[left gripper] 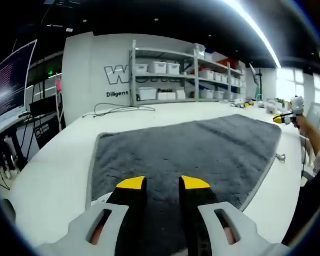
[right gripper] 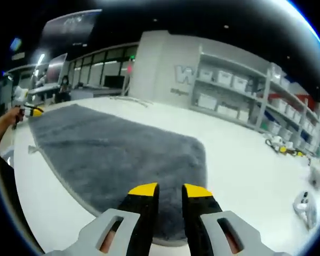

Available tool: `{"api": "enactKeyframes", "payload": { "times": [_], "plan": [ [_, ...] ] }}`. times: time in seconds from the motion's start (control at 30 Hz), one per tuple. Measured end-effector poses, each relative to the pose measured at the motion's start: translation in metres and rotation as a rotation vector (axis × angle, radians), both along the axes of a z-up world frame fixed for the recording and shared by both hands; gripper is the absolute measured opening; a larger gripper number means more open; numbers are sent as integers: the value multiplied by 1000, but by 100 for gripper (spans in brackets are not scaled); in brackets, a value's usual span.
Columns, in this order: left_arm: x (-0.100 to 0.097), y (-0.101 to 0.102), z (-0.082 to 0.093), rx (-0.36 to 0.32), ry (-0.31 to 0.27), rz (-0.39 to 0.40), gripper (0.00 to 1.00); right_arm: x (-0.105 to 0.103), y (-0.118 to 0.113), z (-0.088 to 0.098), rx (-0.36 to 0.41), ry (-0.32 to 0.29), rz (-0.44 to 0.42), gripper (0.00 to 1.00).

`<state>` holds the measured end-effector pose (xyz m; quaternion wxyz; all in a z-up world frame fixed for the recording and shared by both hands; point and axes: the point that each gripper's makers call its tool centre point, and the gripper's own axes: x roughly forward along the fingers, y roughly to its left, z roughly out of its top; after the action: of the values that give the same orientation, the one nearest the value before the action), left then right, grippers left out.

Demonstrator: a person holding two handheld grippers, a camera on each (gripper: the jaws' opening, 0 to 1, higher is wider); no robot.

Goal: Open the folded towel by lifting each exposed corner and separating the folded layers until the towel lies flat within the target outline without major curled edges

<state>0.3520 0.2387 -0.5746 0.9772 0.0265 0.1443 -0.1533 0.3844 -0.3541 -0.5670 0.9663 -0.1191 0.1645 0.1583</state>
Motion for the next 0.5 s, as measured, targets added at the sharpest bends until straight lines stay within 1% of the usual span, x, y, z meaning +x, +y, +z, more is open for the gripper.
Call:
{"api": "enactKeyframes", "payload": {
  "times": [0.07,0.1,0.2,0.23,0.27,0.33,0.37,0.43,0.47,0.5],
  "plan": [
    [-2,3,-3,2,1,1,24,-2,-3,-1,19,1,2,15],
    [-3,5,-4,3,0,2,24,-3,-5,-2,26,12,2,15],
    [-5,7,-5,2,-11,8,24,-6,-10,-6,-3,32,-6,15],
    [-7,5,-6,10,0,-5,25,-8,-11,-9,-11,53,2,15],
    [-9,3,-8,30,13,-23,25,-9,-12,-10,-17,60,0,15],
    [-11,5,-3,46,-10,-11,25,-11,-16,-12,-30,71,-5,15],
    [-12,6,-1,42,-10,-10,25,-12,-17,-13,-28,77,-6,16],
    [-14,3,-3,29,4,-22,27,-15,-19,-17,-21,93,-9,18],
    [-16,2,-6,37,22,-25,27,-16,-19,-19,-21,101,-8,18],
    [-17,4,-8,60,29,-16,28,-18,-19,-20,-26,107,-5,19]
  ]
}}
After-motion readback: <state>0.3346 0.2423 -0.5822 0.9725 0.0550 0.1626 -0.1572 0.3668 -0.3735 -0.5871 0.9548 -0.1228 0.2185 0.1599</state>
